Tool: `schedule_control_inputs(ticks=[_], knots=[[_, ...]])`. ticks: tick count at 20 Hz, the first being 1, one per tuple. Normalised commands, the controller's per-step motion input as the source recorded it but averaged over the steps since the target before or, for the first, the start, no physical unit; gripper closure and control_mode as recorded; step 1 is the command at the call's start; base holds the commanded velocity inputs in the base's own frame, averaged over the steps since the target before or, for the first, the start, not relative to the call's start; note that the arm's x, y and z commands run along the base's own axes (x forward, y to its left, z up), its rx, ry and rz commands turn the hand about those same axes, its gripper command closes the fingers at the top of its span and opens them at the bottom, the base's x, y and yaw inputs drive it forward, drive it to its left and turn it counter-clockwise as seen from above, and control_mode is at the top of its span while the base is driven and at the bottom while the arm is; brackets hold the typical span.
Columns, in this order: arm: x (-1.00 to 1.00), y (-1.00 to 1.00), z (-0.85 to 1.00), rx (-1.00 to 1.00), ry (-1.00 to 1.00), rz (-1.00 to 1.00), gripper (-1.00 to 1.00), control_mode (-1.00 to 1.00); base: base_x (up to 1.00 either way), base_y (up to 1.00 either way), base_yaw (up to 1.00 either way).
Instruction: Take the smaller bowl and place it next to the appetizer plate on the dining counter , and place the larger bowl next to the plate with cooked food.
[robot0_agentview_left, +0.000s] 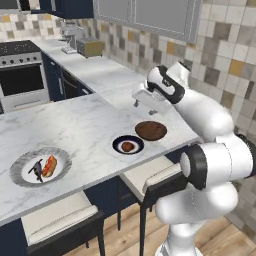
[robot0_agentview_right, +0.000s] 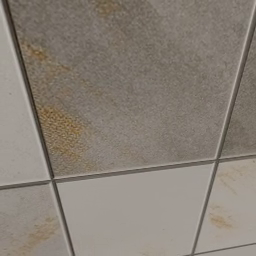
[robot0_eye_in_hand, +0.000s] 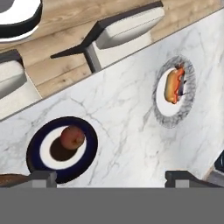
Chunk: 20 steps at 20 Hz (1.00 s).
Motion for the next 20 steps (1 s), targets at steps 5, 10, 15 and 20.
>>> schedule_control_inputs(ticks=[5,10,15,20], knots=[[-0.39,0.95,0.23,-0.14,-0.04,-0.31,-1.0,-1.0,0.0,0.0,0.0],[-0.17,0.14,-0.06,0.03,0.13,-0.89,-1.0,-1.0,0.0,0.0,0.0],[-0.22,0.0,0.0,0.13,0.16,-0.95,-1.0,-1.0,0.0,0.0,0.0],[-0.33,0.0,0.32,0.35,0.09,-0.89,-1.0,-1.0,0.0,0.0,0.0]])
